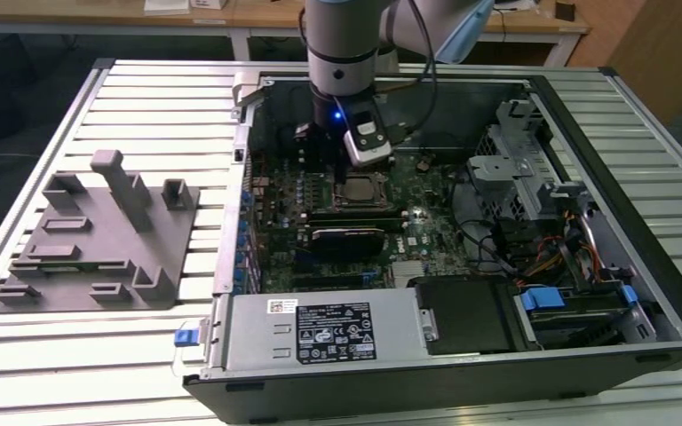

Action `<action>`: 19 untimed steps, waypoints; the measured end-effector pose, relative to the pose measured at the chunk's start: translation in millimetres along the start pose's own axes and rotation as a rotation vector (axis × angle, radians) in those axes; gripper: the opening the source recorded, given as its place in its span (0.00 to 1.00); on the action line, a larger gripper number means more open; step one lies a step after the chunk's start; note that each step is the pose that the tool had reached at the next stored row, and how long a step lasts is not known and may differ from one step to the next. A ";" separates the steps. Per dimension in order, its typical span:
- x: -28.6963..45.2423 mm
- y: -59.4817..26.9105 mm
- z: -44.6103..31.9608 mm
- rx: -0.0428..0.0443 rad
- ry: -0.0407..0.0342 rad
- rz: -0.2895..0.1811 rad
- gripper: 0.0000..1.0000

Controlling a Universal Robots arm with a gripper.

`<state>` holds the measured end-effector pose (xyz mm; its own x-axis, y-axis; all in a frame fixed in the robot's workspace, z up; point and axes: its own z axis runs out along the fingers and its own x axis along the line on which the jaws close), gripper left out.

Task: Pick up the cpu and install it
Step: 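Close the cpu cover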

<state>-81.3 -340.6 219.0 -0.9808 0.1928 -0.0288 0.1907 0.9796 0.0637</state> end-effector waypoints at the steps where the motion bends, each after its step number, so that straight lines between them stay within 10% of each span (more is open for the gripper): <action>1: -0.1 0.1 -2.0 0.0000 -0.0002 0.000 0.11; 8: -3.7 0.9 -3.5 0.0033 -0.0016 0.000 0.11; 19: -31.7 6.4 -2.4 0.0160 -0.0038 -0.001 0.11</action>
<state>-49.0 -340.6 222.6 -0.9808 0.1920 -0.0326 0.1904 0.9805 0.0477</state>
